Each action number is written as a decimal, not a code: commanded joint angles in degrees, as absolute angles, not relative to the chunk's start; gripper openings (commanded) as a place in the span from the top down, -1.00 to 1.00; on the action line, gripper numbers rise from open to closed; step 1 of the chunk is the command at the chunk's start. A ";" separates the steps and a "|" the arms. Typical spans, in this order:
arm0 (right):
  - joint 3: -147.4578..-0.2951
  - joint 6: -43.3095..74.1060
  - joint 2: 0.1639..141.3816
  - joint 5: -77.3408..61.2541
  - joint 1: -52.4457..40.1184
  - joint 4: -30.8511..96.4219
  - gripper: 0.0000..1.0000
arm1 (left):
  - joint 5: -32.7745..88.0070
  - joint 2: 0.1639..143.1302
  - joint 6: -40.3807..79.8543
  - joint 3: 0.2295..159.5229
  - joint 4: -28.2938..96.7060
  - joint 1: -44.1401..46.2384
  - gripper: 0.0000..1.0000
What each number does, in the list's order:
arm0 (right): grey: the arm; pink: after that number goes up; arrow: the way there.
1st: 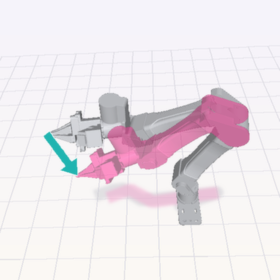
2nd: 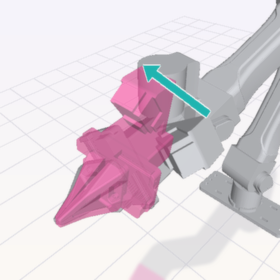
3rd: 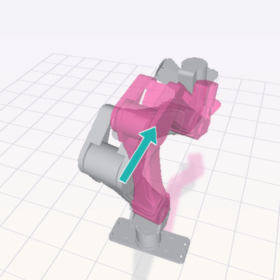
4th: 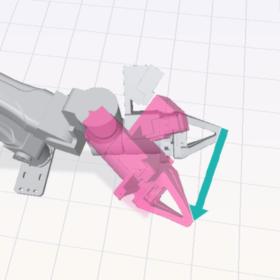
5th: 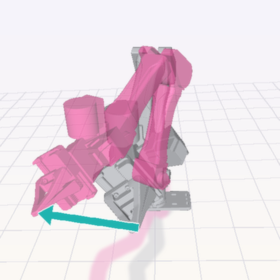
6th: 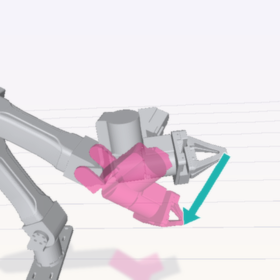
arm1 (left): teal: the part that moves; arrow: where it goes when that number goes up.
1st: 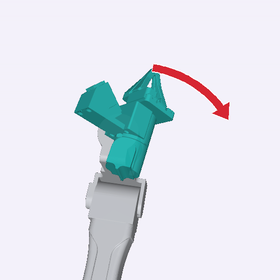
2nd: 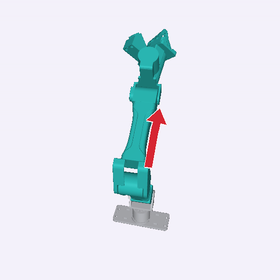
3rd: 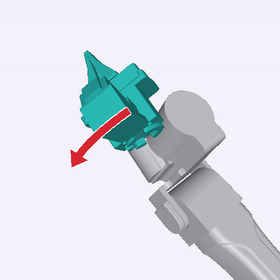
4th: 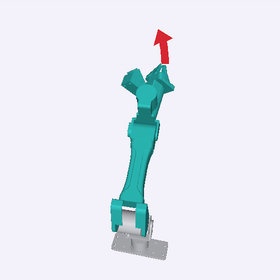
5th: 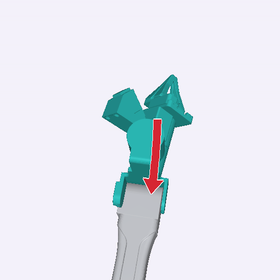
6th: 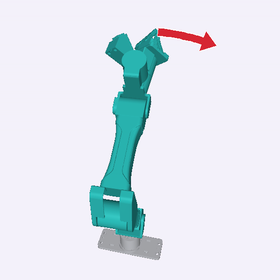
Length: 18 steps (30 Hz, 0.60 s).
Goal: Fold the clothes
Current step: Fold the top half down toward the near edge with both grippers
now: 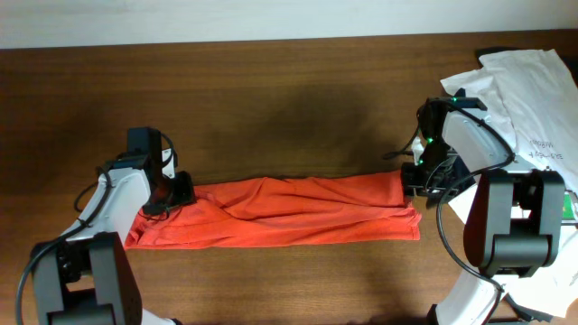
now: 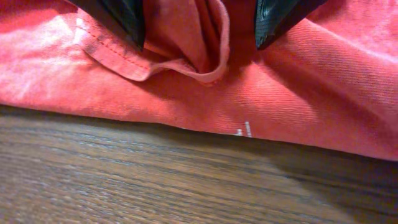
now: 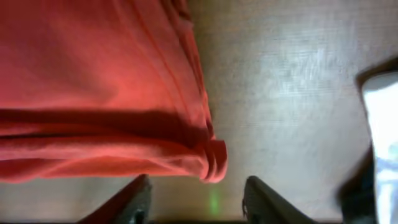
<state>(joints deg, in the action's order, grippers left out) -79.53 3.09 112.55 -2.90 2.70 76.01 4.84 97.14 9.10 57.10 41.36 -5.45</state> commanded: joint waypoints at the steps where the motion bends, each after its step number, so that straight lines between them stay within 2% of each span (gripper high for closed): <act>1: -76.29 -0.99 111.90 -7.84 2.66 72.23 -0.10 | 1.50 97.49 10.31 56.93 42.35 -7.14 -0.11; 3: -71.72 -1.45 111.90 -9.06 2.66 66.11 -0.10 | -3.77 97.49 12.88 56.90 44.27 -7.38 -0.13; 6: -64.79 -1.04 111.90 -11.09 2.66 57.28 -0.06 | -3.92 97.49 14.20 56.27 44.23 -7.35 -0.20; 7: -63.46 -1.04 111.90 -11.42 2.66 55.88 0.14 | -3.95 97.51 14.33 55.83 43.92 -7.35 -0.20; 8: -63.00 -1.04 111.90 -11.33 2.66 55.61 0.71 | -3.95 97.51 14.33 55.07 43.16 -7.35 -0.24; 9: -63.02 1.43 111.87 -9.02 2.72 55.66 0.92 | -3.97 97.56 14.33 53.30 40.82 -7.38 -0.26; 14: -63.72 18.92 111.83 10.11 4.40 57.41 0.92 | -4.36 97.62 15.00 49.19 35.64 -11.92 -0.28; 18: -63.81 18.17 111.83 9.34 6.83 57.01 0.92 | -4.03 97.78 17.34 47.70 35.29 -18.50 -0.34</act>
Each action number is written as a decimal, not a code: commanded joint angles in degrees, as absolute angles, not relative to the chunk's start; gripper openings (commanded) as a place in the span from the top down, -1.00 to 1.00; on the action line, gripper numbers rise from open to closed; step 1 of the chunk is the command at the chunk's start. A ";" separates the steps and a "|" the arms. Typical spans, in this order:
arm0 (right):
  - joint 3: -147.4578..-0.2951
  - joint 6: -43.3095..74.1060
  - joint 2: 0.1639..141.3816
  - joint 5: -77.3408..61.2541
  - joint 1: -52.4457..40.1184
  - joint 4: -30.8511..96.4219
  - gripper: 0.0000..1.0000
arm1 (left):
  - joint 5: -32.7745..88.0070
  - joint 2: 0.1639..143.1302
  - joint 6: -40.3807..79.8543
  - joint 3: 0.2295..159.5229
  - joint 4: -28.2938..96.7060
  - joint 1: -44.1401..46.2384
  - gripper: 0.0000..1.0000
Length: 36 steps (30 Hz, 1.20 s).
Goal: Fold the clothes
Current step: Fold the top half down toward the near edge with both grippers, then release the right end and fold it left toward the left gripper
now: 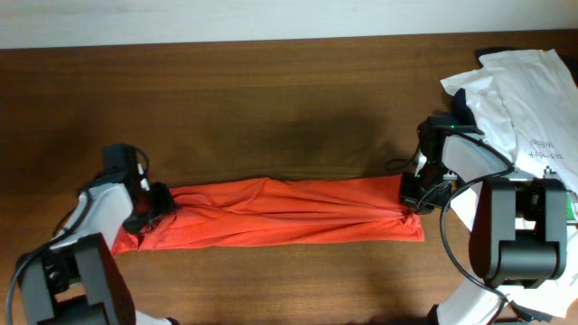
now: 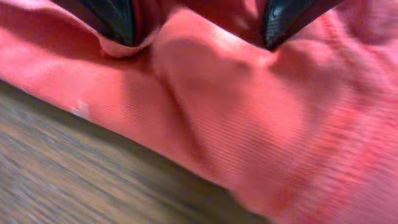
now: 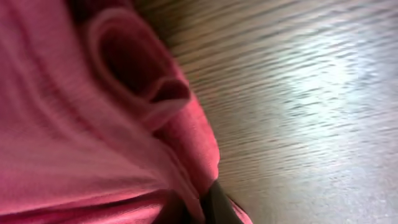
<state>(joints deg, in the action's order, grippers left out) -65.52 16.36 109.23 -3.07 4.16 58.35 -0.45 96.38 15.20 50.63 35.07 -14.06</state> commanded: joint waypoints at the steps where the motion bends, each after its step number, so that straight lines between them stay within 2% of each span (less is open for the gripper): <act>1: -63.81 17.02 111.83 8.27 6.70 56.99 0.92 | -3.86 97.78 17.34 47.72 34.68 -19.18 -0.35; 4: -63.81 12.05 111.83 -1.10 6.72 55.94 0.92 | -3.20 97.76 17.34 47.72 35.27 -19.29 -0.36; 8: -63.81 4.43 111.83 -10.37 6.72 54.78 0.88 | 4.71 96.92 14.83 50.72 36.36 -19.29 -0.54; 10: -63.81 2.48 111.83 -14.09 6.72 54.81 0.92 | 5.28 94.17 14.68 56.03 42.04 -19.29 -0.61; 12: -63.81 -4.67 111.83 -22.81 6.72 55.09 0.92 | 5.17 91.72 14.70 58.96 45.76 -19.29 -0.62; 13: -63.81 -6.22 111.83 -25.28 6.72 55.24 0.92 | 5.17 90.37 14.70 59.90 46.81 -19.29 -0.93; 18: -66.22 -2.55 111.59 -22.55 7.94 56.23 0.92 | 5.17 86.00 14.70 60.38 48.64 -19.29 -0.98; 22: -80.14 2.22 109.86 -6.81 9.39 67.48 0.92 | 5.15 86.00 14.68 60.38 49.74 -19.29 -0.98; 24: -85.54 1.96 109.73 -6.20 8.62 72.18 0.92 | 5.15 86.00 14.70 60.38 49.74 -19.29 -0.98; 28: -88.55 0.75 109.65 -7.25 -0.64 76.34 0.92 | 5.15 86.02 14.70 60.36 49.78 -19.29 -0.98; 30: -88.58 3.03 109.65 -7.25 -8.80 76.09 0.92 | 5.15 86.02 14.70 60.36 49.78 -19.29 -0.98; 36: -88.53 6.24 110.04 -7.22 -30.02 67.92 0.92 | 5.15 86.02 14.70 60.36 49.78 -19.29 -0.98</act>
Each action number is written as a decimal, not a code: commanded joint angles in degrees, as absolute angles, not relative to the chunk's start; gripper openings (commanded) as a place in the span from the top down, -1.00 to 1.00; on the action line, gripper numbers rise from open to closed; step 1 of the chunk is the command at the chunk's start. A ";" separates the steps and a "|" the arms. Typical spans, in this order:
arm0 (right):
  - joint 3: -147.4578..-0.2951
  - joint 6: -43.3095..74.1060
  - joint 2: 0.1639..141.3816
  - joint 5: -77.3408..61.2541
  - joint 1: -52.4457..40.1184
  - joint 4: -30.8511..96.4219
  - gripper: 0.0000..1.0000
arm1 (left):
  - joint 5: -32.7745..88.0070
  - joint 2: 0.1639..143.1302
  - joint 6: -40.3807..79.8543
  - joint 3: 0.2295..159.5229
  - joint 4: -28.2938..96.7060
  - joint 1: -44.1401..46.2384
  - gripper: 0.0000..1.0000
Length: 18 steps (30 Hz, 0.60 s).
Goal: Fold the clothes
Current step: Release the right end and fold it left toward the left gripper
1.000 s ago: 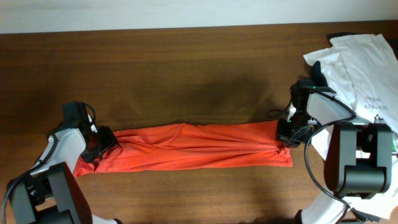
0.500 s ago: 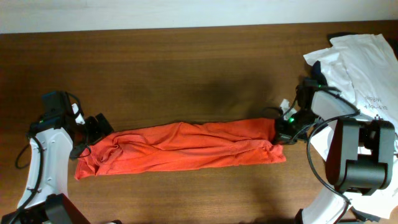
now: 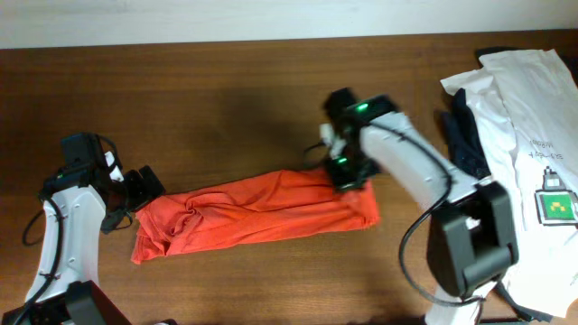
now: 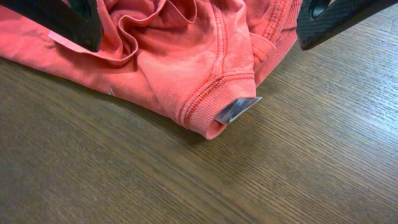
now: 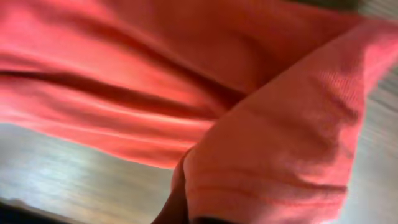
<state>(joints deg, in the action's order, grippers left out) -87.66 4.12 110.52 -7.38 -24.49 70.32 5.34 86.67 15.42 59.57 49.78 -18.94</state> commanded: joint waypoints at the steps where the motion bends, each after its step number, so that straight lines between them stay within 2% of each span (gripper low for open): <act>1: -88.51 7.11 110.04 -7.22 -31.92 66.63 0.92 | 5.15 86.02 14.70 60.36 49.78 -19.29 -0.98; 6: -88.51 9.96 110.08 -7.51 -39.42 62.65 0.92 | 5.15 86.02 14.70 60.36 49.78 -19.29 -0.98; 13: -88.51 9.96 110.08 -11.81 -42.04 60.53 0.92 | 5.15 86.02 14.70 60.36 49.78 -19.29 -0.98; 16: -88.51 9.93 110.08 -12.75 -42.04 60.60 0.78 | 5.15 86.02 14.70 60.36 49.78 -19.29 -0.98; 17: -88.51 9.93 110.08 -14.63 -42.04 60.58 0.29 | 5.15 86.02 14.70 60.36 49.78 -19.29 -0.98; 18: -88.51 9.91 110.08 -17.28 -42.04 60.34 -0.59 | 5.15 86.02 14.70 60.36 49.78 -19.29 -0.98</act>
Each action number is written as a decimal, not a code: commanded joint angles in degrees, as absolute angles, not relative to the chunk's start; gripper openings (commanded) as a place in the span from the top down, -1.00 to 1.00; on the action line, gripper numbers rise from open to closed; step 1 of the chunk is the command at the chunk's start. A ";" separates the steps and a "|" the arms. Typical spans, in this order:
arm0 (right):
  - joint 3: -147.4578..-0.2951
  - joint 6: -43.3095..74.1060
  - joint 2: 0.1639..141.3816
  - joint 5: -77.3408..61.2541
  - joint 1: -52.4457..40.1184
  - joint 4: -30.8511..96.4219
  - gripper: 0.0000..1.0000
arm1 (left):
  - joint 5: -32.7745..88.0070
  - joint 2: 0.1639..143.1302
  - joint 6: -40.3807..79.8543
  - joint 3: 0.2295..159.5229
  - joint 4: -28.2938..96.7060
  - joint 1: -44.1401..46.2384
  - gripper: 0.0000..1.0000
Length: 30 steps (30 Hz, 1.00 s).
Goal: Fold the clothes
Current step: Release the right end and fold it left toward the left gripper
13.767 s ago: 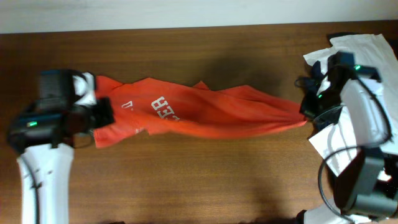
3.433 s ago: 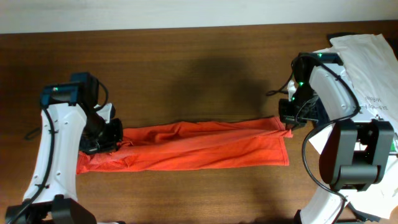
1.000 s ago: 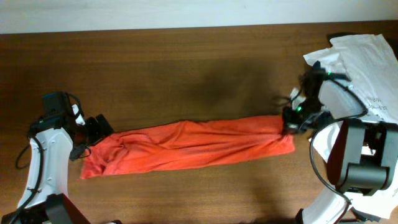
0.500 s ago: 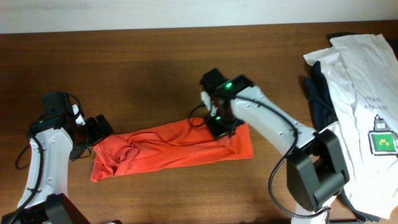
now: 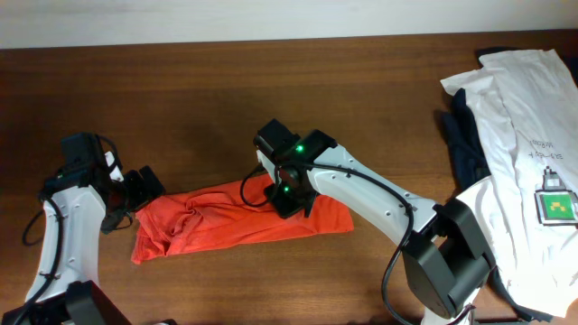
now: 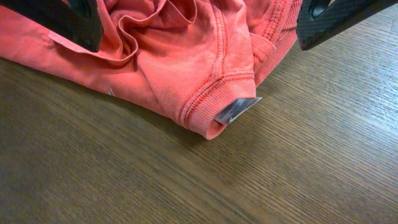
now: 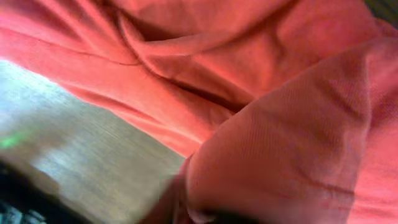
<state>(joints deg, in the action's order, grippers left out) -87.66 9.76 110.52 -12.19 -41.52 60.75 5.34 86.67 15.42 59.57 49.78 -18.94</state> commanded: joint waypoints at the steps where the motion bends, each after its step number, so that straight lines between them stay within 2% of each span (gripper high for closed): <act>1: -88.51 9.69 110.08 -17.58 -42.04 59.99 -0.64 | 5.15 86.02 14.70 60.36 49.78 -19.29 -0.98; 10: -88.29 10.24 110.08 -13.89 -42.00 59.24 -0.65 | 5.17 86.02 14.70 60.36 49.84 -19.29 -0.98; 14: -86.85 19.05 111.55 -7.62 -41.93 58.33 -0.55 | 5.17 86.02 14.70 60.36 49.84 -19.29 -0.98; 15: -86.67 20.49 112.44 -7.66 -41.93 57.21 -0.50 | 5.17 86.02 14.70 60.36 49.84 -19.29 -0.98; 17: -86.67 20.51 113.84 -8.60 -41.95 54.74 -0.22 | 5.17 86.02 14.70 60.36 49.84 -19.29 -0.98; 18: -86.67 20.51 114.30 -8.82 -41.98 53.69 0.03 | 5.17 86.02 14.70 60.36 49.84 -19.29 -0.98; 19: -86.67 20.51 114.34 -8.78 -41.98 53.74 0.07 | 5.17 86.02 14.70 60.36 49.84 -19.29 -0.98; 30: -86.56 27.24 115.46 -2.96 -42.00 55.24 -0.02 | 5.17 86.02 14.70 60.36 49.82 -19.29 -0.98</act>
